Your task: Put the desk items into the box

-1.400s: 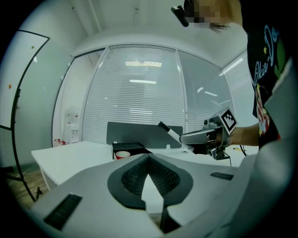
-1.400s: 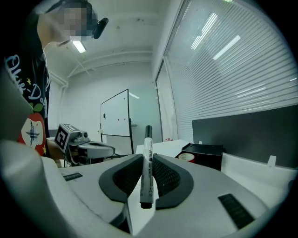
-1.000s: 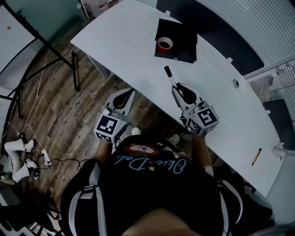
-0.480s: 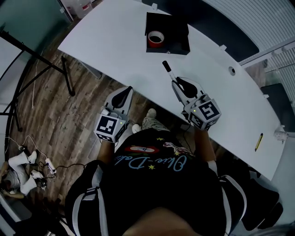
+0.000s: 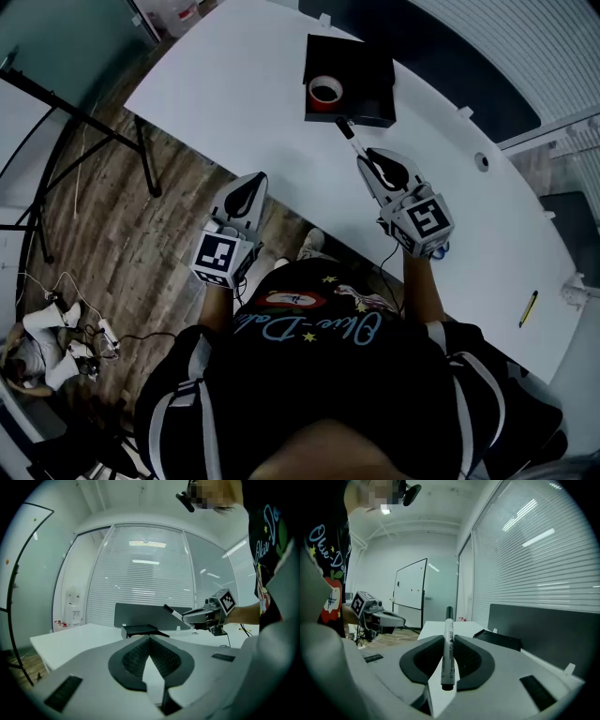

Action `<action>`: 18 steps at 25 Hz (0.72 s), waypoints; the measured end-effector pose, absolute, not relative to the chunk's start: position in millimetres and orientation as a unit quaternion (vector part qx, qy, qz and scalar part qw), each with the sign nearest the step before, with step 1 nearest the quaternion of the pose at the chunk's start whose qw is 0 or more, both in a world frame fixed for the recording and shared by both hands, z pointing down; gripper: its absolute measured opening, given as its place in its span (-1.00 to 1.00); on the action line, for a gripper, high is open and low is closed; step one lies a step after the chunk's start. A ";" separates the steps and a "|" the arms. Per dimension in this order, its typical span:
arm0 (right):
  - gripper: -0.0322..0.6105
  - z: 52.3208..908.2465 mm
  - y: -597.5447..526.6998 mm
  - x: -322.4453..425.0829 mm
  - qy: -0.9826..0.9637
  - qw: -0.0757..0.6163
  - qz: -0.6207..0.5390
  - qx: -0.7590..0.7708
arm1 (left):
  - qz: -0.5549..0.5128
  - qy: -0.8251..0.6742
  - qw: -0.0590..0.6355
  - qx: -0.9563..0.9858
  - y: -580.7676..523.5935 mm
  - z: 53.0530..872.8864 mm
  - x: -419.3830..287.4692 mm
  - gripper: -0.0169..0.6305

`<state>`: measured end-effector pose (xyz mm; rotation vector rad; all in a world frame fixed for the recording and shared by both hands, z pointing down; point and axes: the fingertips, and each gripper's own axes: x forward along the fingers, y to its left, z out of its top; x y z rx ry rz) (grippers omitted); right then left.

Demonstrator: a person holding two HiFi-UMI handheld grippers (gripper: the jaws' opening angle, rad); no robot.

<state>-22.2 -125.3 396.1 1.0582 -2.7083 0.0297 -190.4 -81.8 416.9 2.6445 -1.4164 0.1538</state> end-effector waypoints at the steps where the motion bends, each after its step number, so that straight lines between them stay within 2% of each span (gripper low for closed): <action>1: -0.68 397.2 -130.3 -20.0 -0.925 0.122 0.006 0.359 | 0.054 -0.469 0.068 0.879 -85.5 417.3 -187.7 -0.96; 12: -0.68 401.4 -184.2 5.4 -0.921 0.169 -0.049 0.347 | 0.062 -0.465 0.065 0.881 -135.1 418.3 -161.1 -0.96; 18: -0.68 403.5 -202.1 16.7 -0.927 0.163 -0.035 0.336 | 0.067 -0.455 0.074 0.885 -158.5 417.3 -137.6 -0.96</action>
